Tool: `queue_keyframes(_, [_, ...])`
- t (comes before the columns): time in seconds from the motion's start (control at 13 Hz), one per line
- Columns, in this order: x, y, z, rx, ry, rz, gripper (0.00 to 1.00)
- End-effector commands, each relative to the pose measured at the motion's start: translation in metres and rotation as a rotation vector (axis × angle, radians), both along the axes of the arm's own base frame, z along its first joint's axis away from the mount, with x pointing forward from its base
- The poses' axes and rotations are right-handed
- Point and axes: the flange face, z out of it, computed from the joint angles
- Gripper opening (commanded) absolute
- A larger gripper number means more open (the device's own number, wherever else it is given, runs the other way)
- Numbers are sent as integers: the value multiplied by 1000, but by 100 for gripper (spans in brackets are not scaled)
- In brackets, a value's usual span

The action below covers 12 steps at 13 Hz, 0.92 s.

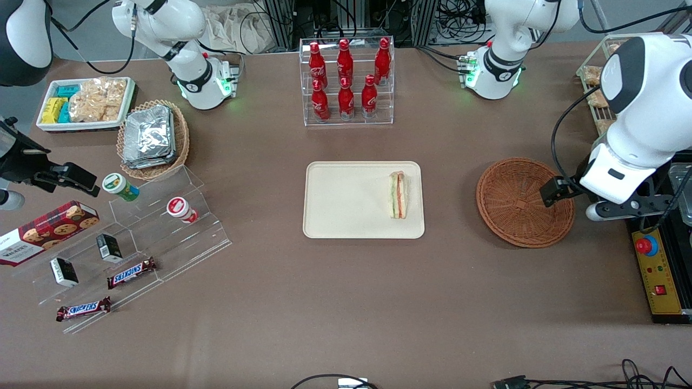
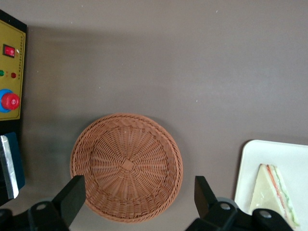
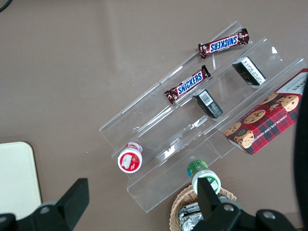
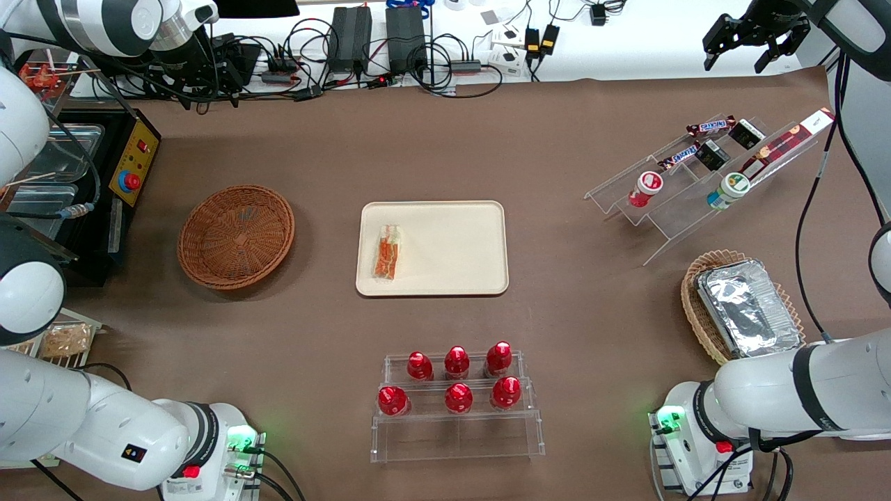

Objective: Place sandwich from basket to tray

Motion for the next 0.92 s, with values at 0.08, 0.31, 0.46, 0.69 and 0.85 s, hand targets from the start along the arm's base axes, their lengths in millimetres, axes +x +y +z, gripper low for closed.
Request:
queue_keyframes(0.08, [-9,16,36,-8,49,-48,100])
queue_keyframes(0.31, [-13,24,48,-25,45,-65,100])
queue_keyframes(0.46, [-15,24,51,-34,47,-69,100])
queue_keyframes(0.69, [-21,27,60,-51,51,-67,100])
queue_keyframes(0.85, [-23,28,64,-52,46,-65,100])
